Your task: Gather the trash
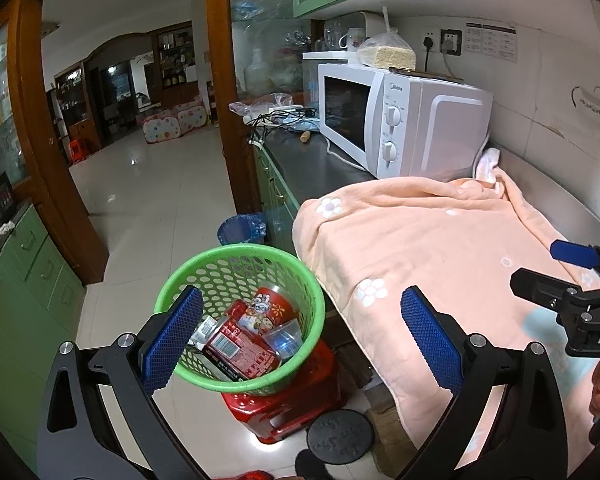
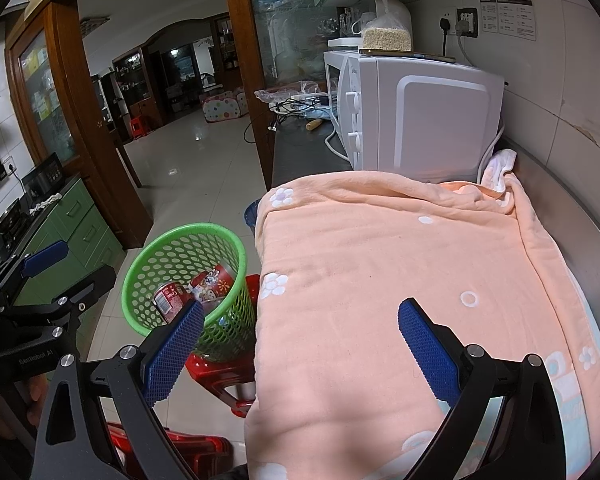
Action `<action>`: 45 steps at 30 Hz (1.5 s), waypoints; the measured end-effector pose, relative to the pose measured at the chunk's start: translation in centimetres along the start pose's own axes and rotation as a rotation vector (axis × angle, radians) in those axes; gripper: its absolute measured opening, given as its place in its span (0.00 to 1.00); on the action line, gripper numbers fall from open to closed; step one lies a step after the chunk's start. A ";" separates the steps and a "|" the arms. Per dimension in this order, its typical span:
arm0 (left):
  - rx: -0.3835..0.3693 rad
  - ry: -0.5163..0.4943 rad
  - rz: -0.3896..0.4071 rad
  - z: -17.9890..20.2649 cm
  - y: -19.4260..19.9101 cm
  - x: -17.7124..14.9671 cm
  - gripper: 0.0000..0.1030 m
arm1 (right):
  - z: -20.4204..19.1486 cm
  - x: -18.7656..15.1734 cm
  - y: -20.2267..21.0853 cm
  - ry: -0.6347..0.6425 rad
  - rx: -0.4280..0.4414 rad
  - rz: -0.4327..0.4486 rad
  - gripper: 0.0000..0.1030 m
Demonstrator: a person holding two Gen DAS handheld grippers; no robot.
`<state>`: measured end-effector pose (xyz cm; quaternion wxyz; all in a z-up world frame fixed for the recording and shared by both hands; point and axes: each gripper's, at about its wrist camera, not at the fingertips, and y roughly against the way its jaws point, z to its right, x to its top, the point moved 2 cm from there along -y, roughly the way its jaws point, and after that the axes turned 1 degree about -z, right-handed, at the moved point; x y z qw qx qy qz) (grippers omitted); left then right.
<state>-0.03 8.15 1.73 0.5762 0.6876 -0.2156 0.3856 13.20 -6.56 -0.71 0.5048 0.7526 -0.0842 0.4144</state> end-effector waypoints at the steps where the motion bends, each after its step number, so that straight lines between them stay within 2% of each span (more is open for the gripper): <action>1: -0.005 0.008 -0.002 -0.1 0.0 0.1 0.95 | 0.0 0.0 0.0 0.000 0.000 0.000 0.92; 45: 0.004 0.038 0.003 -0.3 0.0 0.4 0.95 | -0.2 -0.5 0.2 0.008 0.016 0.003 0.92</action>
